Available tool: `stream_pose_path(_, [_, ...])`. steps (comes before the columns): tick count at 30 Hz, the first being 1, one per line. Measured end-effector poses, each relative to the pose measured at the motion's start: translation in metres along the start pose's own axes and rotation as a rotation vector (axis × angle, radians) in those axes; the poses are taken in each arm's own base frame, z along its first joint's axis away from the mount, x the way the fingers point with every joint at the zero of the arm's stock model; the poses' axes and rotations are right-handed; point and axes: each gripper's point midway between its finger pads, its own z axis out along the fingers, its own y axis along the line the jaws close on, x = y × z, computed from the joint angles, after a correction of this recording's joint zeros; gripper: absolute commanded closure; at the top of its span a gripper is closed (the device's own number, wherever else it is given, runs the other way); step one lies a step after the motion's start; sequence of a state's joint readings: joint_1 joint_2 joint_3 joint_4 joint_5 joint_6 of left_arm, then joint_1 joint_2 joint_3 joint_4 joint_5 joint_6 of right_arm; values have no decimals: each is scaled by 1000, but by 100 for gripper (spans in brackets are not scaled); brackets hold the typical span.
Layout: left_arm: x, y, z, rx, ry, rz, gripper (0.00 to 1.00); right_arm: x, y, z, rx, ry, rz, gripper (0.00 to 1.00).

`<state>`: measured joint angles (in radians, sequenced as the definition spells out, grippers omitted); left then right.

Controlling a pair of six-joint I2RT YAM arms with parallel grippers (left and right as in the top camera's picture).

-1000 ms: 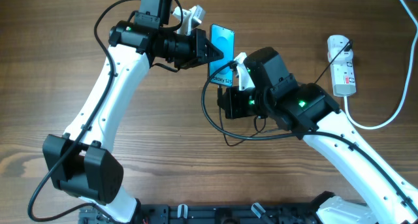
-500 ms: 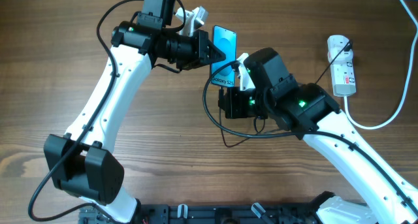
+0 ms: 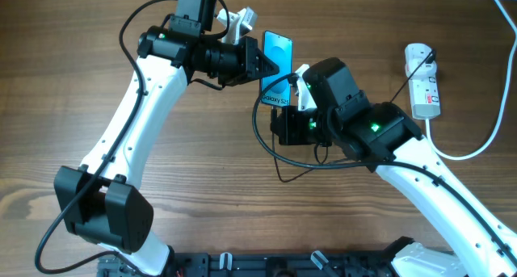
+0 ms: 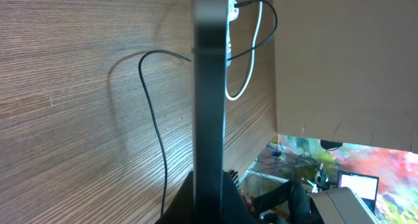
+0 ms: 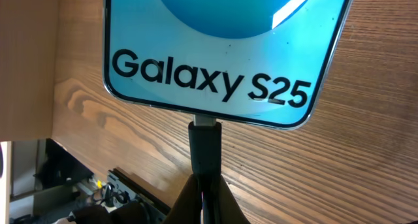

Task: Plug charger to phone and switch on socket

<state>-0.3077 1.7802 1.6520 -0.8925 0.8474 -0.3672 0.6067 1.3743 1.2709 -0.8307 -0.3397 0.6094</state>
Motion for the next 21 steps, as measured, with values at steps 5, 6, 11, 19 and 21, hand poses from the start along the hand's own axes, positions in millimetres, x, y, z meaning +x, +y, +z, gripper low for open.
stream_pose_path(5, [0,0,0,0,1,-1,96,1,0,0,3,4,21,96])
stream_pose_path(6, [0,0,0,0,0,-1,96,1,0,-1,3,4,24,96])
stream_pose_path(11, [0,0,0,0,1,-1,96,1,0,-1,3,3,50,96])
stream_pose_path(19, [0,0,0,0,0,0,96,0,1,-1,0,-1,52,96])
stream_pose_path(21, [0,0,0,0,0,0,96,-1,1,-1,-3,-4,51,96])
